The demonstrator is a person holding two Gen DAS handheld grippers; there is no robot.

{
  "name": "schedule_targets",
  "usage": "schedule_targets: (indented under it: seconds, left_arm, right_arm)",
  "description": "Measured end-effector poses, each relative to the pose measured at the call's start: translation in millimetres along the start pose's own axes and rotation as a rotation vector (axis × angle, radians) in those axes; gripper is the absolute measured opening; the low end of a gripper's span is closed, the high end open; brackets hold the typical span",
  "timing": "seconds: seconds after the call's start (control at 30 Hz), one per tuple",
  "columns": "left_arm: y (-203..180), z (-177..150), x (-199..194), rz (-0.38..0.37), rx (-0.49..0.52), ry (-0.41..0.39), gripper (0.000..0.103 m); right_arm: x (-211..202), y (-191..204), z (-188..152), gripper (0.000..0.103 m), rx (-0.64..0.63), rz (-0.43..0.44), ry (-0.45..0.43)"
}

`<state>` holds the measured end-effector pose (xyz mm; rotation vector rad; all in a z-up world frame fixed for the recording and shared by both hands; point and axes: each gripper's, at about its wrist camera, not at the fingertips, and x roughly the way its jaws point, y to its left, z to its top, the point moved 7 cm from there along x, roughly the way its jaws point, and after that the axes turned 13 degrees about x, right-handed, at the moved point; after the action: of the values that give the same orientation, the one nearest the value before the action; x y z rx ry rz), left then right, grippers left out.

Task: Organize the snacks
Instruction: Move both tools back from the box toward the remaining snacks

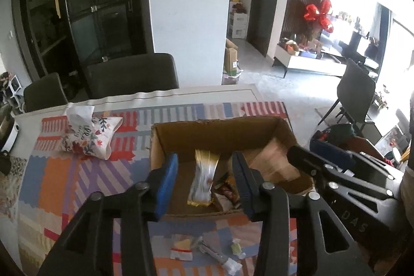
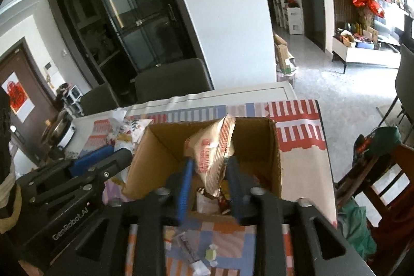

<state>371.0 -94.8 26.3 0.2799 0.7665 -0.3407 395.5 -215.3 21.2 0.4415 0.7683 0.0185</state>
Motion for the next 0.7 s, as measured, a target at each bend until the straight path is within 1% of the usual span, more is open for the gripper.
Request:
schedule_targets:
  seconds: [0.13,0.23,0.43,0.57,0.7]
  left_arm:
    - [3,-14,-5,0.006,-0.018,0.007,0.044]
    - [-1,-25,-8,0.017,-0.008,0.013,0.044]
    - [-13,-50,-12,-0.013,-0.016,0.03,0.044]
    - [-21,-70,-9,-0.02,-0.019,0.057,0.044]
    - [-30,-94,1,-0.036,-0.02,0.104,0.044]
  right_arm:
    - [-1,-1,-7,0.043,-0.008,-0.008,0.002]
    - [-9,0,-21,0.043,-0.037,-0.007,-0.011]
    - [-15,-1,-47,0.043,-0.065,0.008,0.013]
    - [-17,-5,-64,0.043,-0.078,0.006,0.027]
    - [-12,-14,-82,0.043,-0.074,0.005,0.061]
